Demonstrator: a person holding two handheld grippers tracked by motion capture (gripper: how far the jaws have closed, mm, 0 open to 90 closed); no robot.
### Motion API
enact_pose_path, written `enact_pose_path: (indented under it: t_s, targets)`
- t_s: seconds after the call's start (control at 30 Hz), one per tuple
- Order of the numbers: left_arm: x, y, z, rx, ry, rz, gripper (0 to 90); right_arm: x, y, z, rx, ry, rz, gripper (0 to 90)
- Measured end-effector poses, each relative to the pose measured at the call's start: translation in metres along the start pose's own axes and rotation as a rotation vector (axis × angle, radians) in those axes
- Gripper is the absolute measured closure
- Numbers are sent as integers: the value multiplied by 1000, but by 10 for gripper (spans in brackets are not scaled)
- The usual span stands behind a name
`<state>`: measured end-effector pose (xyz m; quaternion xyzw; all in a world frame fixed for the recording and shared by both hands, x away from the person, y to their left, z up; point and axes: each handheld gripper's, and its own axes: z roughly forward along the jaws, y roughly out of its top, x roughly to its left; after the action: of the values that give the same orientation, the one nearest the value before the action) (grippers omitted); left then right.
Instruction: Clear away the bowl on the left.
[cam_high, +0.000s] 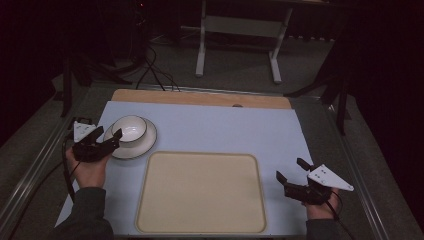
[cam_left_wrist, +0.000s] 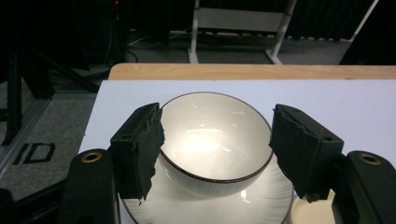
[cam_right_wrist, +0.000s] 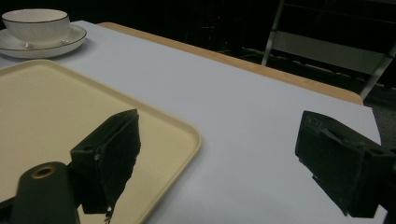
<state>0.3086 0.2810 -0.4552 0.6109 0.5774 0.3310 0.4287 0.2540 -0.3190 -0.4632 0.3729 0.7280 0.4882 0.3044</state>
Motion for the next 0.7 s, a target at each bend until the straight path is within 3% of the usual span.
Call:
enact_pose_path:
  t_s: [0.23, 0.7]
  targets:
    - [3, -2, 13, 32, 23, 5, 358, 0, 0, 0, 1, 3, 0, 136]
    - [6, -7, 34, 80, 64, -37, 361, 1, 1, 0, 1, 5, -2, 136]
